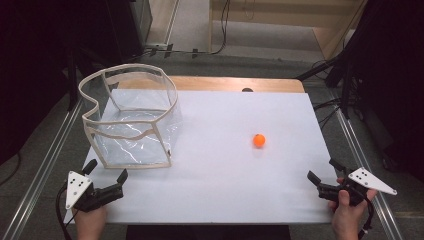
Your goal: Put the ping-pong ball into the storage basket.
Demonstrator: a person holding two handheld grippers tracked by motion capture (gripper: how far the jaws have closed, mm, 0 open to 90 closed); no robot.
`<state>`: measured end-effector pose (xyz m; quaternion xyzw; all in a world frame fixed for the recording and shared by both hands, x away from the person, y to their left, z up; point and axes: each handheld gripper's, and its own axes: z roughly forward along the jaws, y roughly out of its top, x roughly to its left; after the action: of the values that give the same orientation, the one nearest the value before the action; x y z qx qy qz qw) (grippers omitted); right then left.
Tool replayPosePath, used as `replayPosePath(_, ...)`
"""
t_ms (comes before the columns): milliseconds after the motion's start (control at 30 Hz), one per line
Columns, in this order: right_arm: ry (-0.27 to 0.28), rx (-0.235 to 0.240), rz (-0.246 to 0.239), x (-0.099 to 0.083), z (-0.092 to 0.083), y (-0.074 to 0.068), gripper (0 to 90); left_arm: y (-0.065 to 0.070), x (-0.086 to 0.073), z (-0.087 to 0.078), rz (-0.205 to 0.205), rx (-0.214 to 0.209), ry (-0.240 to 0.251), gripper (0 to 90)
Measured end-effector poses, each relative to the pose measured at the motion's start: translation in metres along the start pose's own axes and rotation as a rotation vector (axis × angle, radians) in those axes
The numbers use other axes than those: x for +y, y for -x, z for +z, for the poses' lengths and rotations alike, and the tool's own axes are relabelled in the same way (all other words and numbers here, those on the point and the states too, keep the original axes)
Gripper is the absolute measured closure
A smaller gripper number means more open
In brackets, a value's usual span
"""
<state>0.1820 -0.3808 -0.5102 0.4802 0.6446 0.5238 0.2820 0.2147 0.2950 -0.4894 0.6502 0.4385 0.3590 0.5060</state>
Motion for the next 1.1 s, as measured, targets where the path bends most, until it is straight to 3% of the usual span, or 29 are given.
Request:
replayPosePath(233,0.001,0.002,-0.004,0.004,0.0,-0.003,0.0,0.001,0.0,0.0,0.003,0.006,-0.001,0.0)
replayPosePath(400,0.001,0.046,-0.008,0.011,0.001,-0.004,0.0,0.001,0.0,0.0,0.002,0.007,-0.002,0.0)
replayPosePath(633,-0.046,0.101,-0.023,0.024,0.01,-0.003,0.0,0.001,0.0,0.0,0.003,0.008,0.0,0.0)
replayPosePath(933,-0.091,0.096,-0.067,0.038,0.025,-0.009,0.0,0.002,0.0,0.001,0.006,0.01,-0.001,0.0)
replayPosePath(1100,-0.12,0.121,-0.079,0.046,0.036,-0.013,0.0,0.002,0.0,0.001,0.006,0.01,0.0,0.0)
